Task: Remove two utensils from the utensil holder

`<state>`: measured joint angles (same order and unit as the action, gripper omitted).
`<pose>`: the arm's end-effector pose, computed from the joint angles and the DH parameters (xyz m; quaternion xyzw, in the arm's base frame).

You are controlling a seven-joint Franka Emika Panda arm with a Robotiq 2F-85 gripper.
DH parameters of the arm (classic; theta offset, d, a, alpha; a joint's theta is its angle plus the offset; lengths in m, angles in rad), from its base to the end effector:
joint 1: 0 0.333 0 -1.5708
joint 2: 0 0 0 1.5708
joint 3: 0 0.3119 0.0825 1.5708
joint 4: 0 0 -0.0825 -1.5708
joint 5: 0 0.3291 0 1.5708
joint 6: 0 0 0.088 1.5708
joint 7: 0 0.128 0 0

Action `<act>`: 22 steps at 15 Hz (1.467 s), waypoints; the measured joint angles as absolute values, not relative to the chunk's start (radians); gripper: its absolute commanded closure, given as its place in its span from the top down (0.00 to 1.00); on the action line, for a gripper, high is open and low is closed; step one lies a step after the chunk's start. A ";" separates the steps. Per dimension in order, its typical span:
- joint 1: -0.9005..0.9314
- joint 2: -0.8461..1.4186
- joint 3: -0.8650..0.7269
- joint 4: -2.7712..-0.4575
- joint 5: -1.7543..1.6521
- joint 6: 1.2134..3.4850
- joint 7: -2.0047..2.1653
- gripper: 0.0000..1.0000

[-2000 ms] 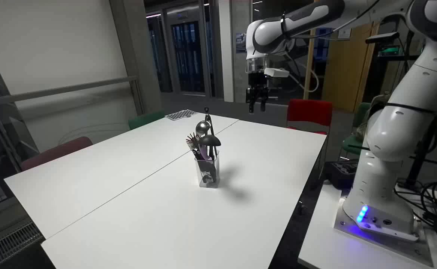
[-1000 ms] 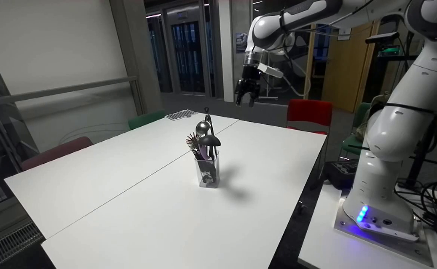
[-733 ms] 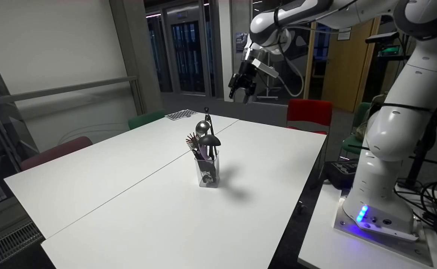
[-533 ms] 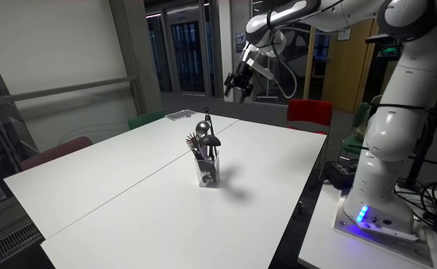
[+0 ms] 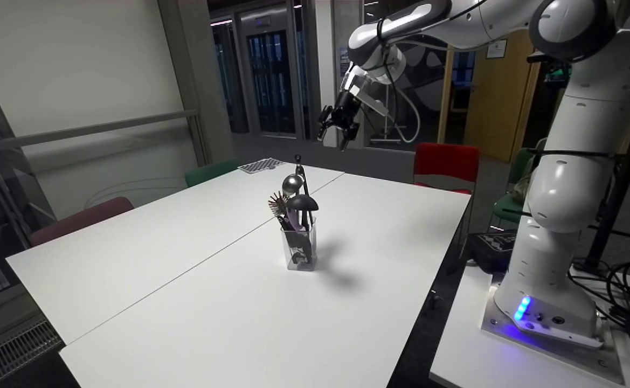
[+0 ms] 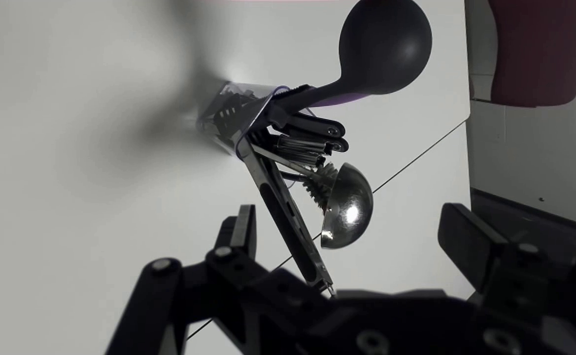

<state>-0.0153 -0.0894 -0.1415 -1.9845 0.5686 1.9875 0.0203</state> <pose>0.4967 -0.0362 0.5173 -0.9445 0.1859 -0.0613 0.2639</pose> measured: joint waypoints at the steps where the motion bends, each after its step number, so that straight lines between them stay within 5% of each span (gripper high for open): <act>1: -0.015 -0.089 -0.141 -1.985 0.567 1.988 0.021 1.00; 14: -0.033 -0.073 -0.149 -1.979 1.127 1.914 -0.492 1.00; 22: -0.042 -0.049 -0.119 -1.943 0.745 1.980 -0.487 1.00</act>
